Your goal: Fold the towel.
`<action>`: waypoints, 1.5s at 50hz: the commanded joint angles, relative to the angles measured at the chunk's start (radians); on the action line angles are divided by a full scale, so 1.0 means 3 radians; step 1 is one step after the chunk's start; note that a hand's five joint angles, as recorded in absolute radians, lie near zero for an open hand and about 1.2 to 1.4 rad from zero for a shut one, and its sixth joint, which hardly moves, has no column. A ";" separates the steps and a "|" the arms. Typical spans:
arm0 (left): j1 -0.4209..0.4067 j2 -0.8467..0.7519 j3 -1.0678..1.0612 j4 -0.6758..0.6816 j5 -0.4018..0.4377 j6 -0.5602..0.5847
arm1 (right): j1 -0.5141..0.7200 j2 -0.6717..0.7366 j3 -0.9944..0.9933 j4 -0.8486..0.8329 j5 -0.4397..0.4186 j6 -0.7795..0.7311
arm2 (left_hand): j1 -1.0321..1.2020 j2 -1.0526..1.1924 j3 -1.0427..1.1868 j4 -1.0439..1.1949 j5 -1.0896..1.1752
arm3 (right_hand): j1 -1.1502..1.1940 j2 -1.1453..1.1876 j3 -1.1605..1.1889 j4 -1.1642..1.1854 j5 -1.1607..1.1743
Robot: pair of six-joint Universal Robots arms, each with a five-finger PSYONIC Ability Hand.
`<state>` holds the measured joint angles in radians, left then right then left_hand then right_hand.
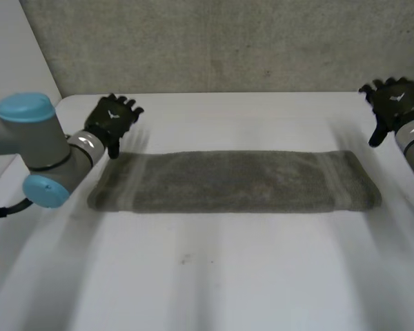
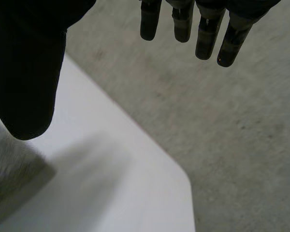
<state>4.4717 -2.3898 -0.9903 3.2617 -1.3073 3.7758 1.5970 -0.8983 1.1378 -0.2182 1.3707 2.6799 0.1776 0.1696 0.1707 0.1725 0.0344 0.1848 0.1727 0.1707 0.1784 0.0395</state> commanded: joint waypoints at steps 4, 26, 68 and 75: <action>0.0035 0.1015 -0.1079 0.0054 0.0006 -0.0881 | -0.0021 -0.0901 0.0726 0.0225 -0.0054 0.0302 | -0.0010 0.0016 0.0013 0.0007 -0.0115 | -0.0034 0.0006 0.0013 -0.0013 -0.0132; -0.0082 0.1989 -0.2896 0.1097 -0.0397 -0.1531 | -0.0323 -0.1030 0.1985 0.0074 -0.0596 0.0123 | 0.0081 0.0107 0.0104 0.0098 -0.0024 | 0.1262 0.1303 0.1309 0.1284 0.1165; -0.0082 0.1999 -0.3085 0.1241 -0.0434 -0.1593 | -0.1145 -0.0381 0.1643 -0.0658 -0.0335 -0.0776 | 0.0002 0.0029 0.0025 0.0019 -0.0102 | 0.4038 0.4079 0.4085 0.4060 0.3941; -0.0087 0.2009 -0.3085 0.1231 -0.0444 -0.1588 | -0.1356 -0.0416 0.1367 -0.0470 -0.0325 -0.1084 | 0.0002 0.0029 0.0025 0.0019 -0.0102 | 0.4038 0.4079 0.4085 0.4060 0.3941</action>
<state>4.4463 -1.7891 -1.9161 3.6335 -1.4382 3.2988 1.2507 -1.0141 1.6249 -0.4126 1.2696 2.4390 0.1775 0.1673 0.1669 0.1692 0.0321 1.3855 1.2097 1.2118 1.2161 1.0277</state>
